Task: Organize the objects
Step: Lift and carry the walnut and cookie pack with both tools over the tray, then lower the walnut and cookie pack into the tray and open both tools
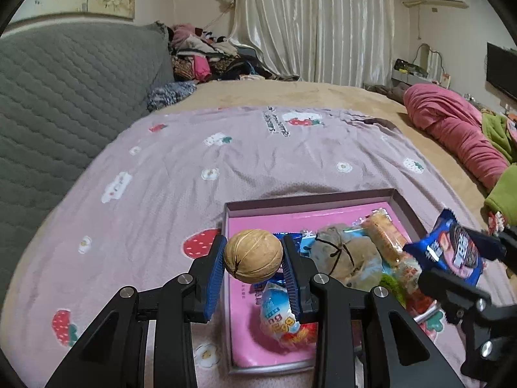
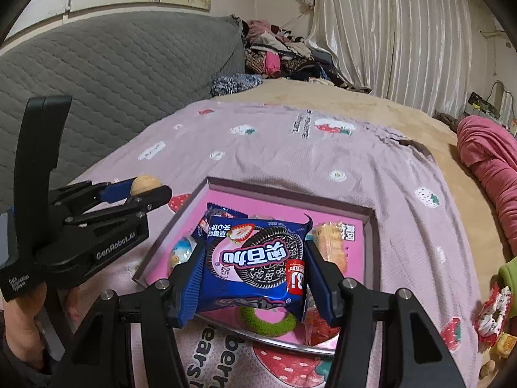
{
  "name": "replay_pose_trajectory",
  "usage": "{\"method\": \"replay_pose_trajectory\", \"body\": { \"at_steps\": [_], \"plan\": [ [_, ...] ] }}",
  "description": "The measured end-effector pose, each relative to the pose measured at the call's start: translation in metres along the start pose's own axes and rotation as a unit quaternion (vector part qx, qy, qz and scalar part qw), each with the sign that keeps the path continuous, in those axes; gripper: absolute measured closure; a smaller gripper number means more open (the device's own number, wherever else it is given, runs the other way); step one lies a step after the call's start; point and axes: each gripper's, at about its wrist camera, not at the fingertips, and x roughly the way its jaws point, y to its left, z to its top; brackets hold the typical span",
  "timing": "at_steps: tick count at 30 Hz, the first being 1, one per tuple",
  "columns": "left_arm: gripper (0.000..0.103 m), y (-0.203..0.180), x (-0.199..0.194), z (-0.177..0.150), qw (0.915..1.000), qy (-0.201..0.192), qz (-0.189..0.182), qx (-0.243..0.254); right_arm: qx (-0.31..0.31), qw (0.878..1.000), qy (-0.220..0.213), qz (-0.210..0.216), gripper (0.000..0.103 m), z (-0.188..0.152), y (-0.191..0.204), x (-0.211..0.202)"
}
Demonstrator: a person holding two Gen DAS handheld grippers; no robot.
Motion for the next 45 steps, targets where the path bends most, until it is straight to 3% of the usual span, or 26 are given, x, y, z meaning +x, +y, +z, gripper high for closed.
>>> {"method": "replay_pose_trajectory", "body": {
  "at_steps": [25, 45],
  "plan": [
    [0.068, 0.012, 0.094, -0.027, 0.9989, 0.045, -0.006, -0.010, 0.014, 0.999, 0.031, -0.008, 0.045, -0.033, -0.013, 0.081],
    [0.067, 0.017, 0.091, -0.033, 0.9990, 0.043, -0.010, -0.011, 0.007, 0.998, 0.054, -0.015, 0.043, -0.042, -0.007, 0.098]
  ]
}}
